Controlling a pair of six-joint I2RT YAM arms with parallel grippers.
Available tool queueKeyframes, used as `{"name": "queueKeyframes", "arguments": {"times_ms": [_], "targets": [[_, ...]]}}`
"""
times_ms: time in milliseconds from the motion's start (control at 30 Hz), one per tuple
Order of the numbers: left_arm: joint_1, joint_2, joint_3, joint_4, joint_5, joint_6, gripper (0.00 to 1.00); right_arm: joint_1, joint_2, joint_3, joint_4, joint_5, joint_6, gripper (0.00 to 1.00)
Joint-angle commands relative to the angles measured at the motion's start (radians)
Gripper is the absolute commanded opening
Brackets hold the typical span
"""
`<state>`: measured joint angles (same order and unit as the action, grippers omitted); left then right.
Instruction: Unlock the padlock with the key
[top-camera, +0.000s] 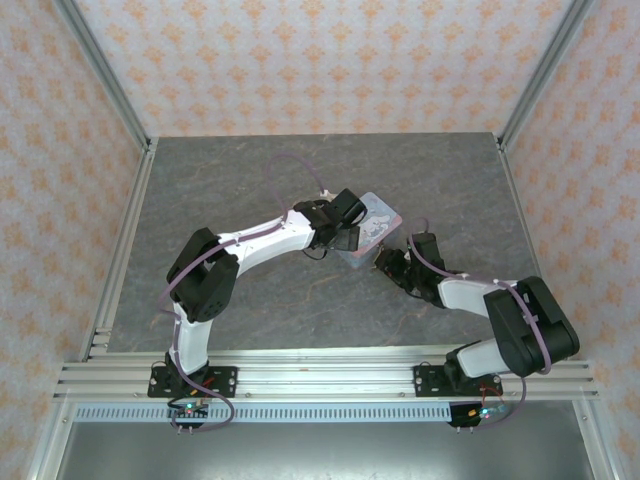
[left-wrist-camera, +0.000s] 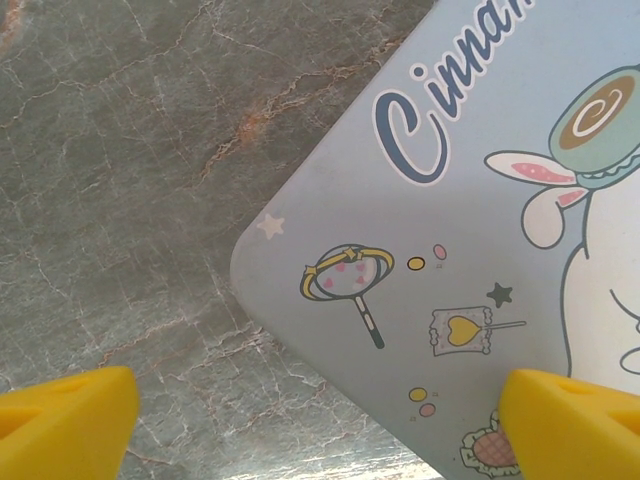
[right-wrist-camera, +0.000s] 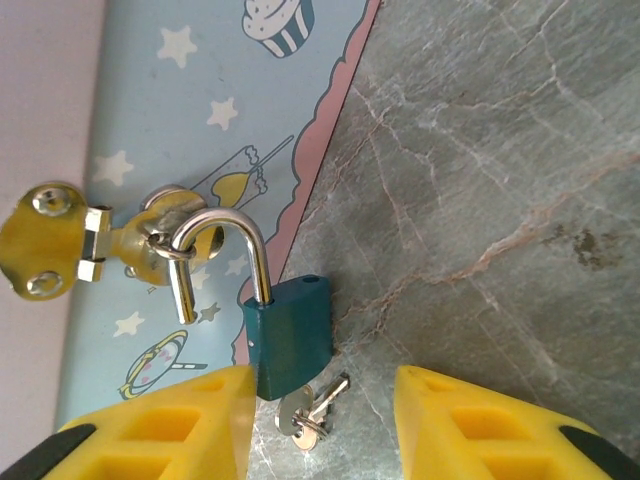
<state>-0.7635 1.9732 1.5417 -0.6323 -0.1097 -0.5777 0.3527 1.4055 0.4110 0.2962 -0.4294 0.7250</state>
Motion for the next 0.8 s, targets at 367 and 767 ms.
{"name": "queueKeyframes", "arguments": {"times_ms": [367, 767], "targets": [[0.018, 0.039, -0.038, -0.016, -0.005, -0.007, 0.94, 0.043, 0.049, 0.064, -0.065, 0.089, 0.005, 0.29], [0.022, 0.043, -0.047, 0.002, 0.010, -0.008, 0.94, 0.043, 0.023, 0.051, -0.105, 0.131, 0.000, 0.05]]}}
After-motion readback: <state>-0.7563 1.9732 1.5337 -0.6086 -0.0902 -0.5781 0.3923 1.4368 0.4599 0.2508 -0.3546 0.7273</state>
